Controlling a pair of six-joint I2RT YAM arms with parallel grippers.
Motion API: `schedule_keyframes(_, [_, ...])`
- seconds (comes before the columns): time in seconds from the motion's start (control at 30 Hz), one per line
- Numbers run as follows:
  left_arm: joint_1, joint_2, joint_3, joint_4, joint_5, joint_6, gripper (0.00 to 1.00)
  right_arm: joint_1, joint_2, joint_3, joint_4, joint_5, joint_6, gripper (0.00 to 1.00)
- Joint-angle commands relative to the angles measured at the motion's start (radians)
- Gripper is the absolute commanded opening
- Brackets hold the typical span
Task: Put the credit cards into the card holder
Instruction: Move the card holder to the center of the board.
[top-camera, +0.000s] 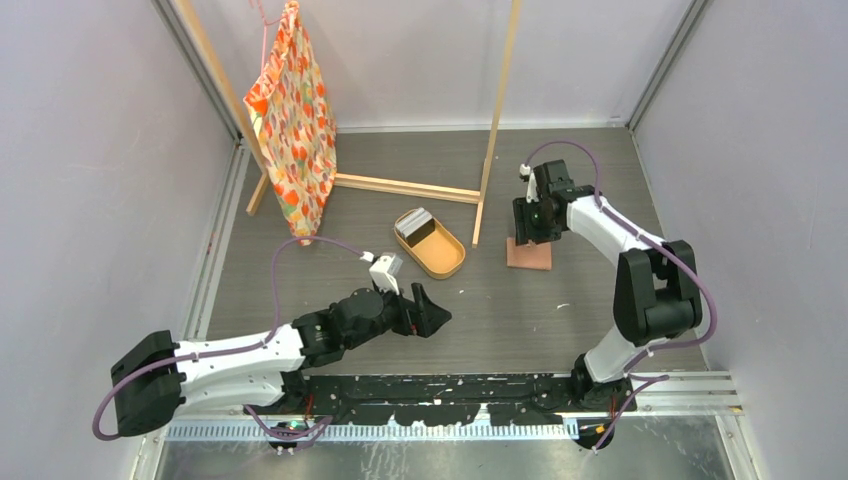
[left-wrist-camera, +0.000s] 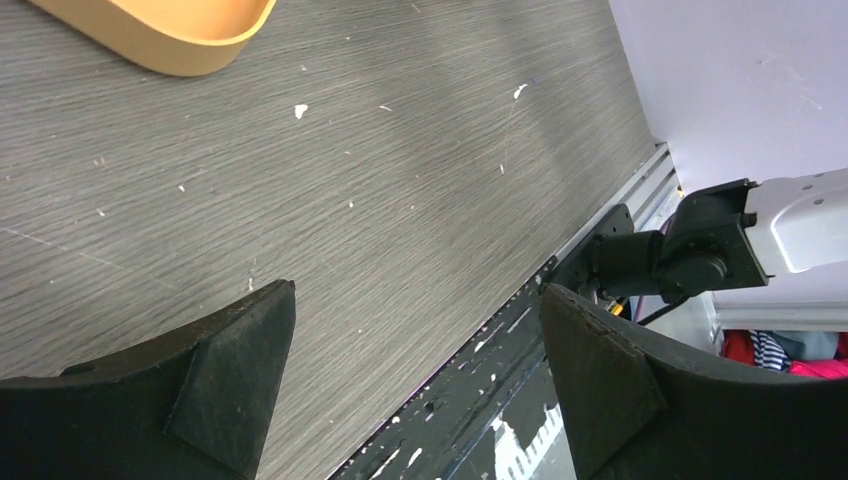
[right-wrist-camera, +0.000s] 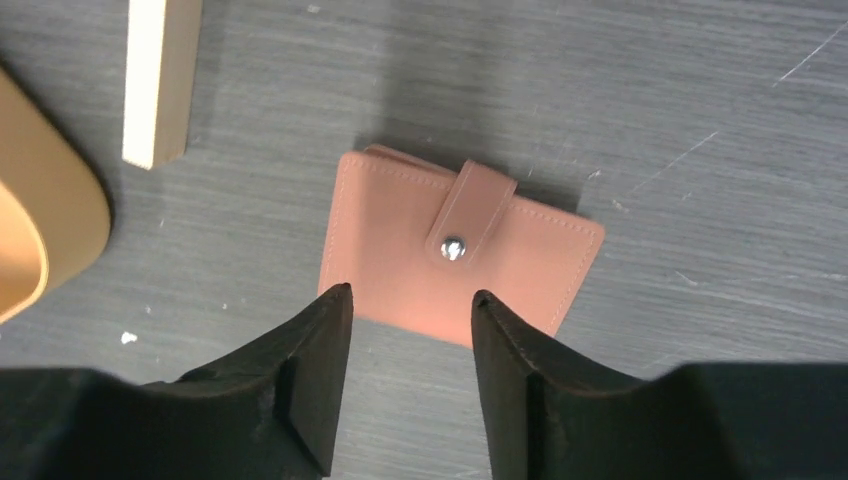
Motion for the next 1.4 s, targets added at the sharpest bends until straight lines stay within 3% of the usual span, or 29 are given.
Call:
schedule_keyframes(0.0, [-0.003, -0.030, -0.022, 0.069, -0.043, -0.023, 0.93, -0.002, 0.074, 0.081, 0.029, 0.064, 0.081, 0.43])
schedule_keyframes(0.5, [-0.003, 0.003, -0.021, 0.097, -0.032, -0.020, 0.93, -0.009, 0.171, 0.100, 0.023, 0.146, 0.070, 0.44])
schedule_keyframes(0.8, [-0.003, 0.013, -0.027, 0.105, -0.021, -0.030, 0.93, -0.010, 0.217, 0.109, -0.007, 0.116, 0.057, 0.42])
schedule_keyframes(1.1, [-0.003, 0.016, -0.049, 0.148, -0.007, -0.053, 0.93, -0.014, 0.220, 0.112, -0.023, 0.080, 0.048, 0.21])
schedule_keyframes(1.37, [-0.003, 0.016, -0.055, 0.167, 0.001, -0.065, 0.93, -0.014, 0.107, 0.089, -0.028, -0.069, -0.068, 0.08])
